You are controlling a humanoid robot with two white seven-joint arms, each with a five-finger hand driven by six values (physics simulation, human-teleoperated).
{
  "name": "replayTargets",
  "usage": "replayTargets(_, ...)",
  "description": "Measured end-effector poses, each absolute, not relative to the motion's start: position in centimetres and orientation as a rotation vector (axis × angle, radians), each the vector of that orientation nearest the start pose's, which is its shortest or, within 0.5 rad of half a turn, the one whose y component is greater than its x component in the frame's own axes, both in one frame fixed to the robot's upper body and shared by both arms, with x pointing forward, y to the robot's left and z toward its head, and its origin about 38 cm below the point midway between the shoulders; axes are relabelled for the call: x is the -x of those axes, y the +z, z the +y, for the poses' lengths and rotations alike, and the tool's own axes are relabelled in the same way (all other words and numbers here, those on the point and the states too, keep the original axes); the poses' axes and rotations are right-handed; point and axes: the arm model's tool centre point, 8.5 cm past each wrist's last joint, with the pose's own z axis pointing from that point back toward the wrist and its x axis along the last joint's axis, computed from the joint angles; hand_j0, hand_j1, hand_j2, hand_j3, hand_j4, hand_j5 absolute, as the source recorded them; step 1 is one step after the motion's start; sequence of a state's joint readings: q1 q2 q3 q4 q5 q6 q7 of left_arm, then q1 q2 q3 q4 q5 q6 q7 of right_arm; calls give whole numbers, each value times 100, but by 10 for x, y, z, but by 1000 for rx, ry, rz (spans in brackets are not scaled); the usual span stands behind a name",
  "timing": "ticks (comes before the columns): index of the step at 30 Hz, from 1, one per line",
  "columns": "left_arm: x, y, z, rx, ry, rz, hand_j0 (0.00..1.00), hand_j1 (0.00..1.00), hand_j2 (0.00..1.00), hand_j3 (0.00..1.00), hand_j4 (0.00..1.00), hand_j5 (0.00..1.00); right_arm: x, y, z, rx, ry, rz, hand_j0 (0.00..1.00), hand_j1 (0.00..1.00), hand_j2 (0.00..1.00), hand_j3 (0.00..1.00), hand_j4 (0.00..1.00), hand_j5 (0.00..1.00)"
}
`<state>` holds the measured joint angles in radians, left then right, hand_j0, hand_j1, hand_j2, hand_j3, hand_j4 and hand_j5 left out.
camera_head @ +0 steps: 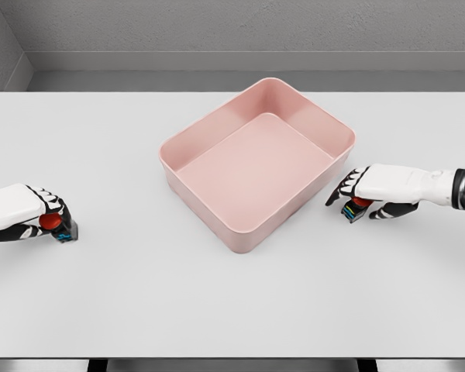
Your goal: Put the industrial switch in the basket with both arms
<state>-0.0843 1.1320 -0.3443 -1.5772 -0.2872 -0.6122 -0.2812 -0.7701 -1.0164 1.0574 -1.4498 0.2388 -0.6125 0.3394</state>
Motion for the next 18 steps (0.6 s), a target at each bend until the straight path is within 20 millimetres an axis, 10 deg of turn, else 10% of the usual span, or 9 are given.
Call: replayTargets(18,-348,207,402,-396,-1832,-1442,43,43,43,43,43,43,-400,173,-329,201,2126,-1295,57,57,57,57,57,57)
